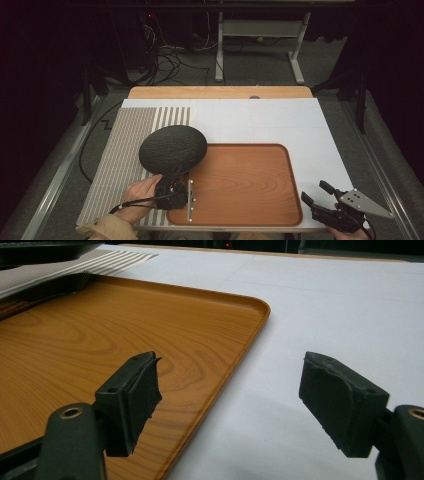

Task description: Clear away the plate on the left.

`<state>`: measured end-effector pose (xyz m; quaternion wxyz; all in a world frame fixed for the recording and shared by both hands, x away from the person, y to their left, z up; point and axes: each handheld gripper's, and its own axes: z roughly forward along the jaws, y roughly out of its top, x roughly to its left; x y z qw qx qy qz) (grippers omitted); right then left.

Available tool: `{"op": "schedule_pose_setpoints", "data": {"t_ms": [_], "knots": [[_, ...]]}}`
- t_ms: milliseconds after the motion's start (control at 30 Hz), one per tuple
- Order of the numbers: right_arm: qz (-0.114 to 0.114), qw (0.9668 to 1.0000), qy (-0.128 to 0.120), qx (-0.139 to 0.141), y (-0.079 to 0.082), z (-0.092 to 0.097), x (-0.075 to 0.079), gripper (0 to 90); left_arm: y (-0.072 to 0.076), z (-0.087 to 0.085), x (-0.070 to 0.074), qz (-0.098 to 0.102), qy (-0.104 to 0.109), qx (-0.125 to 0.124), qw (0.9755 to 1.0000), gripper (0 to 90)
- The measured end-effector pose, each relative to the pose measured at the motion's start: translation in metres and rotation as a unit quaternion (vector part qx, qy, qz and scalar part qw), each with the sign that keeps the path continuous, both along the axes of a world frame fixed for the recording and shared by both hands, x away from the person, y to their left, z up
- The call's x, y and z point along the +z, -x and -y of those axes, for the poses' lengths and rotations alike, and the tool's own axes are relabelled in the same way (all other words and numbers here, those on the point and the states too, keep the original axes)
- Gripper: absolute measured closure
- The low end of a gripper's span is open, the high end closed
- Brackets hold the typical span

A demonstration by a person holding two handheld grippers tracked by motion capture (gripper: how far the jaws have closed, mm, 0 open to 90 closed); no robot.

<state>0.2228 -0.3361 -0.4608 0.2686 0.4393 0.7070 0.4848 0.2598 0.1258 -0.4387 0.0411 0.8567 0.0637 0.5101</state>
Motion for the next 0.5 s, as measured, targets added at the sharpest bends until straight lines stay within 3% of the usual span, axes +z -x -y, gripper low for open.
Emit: {"op": "schedule_pose_setpoints", "data": {"t_ms": [500], "knots": [[0.002, 1.0000, -0.001, 0.000, -0.003, 0.002, 0.000, 25.4, 0.005, 0.019, -0.001, 0.001, -0.005, -0.029, 0.9996, 79.7]]}}
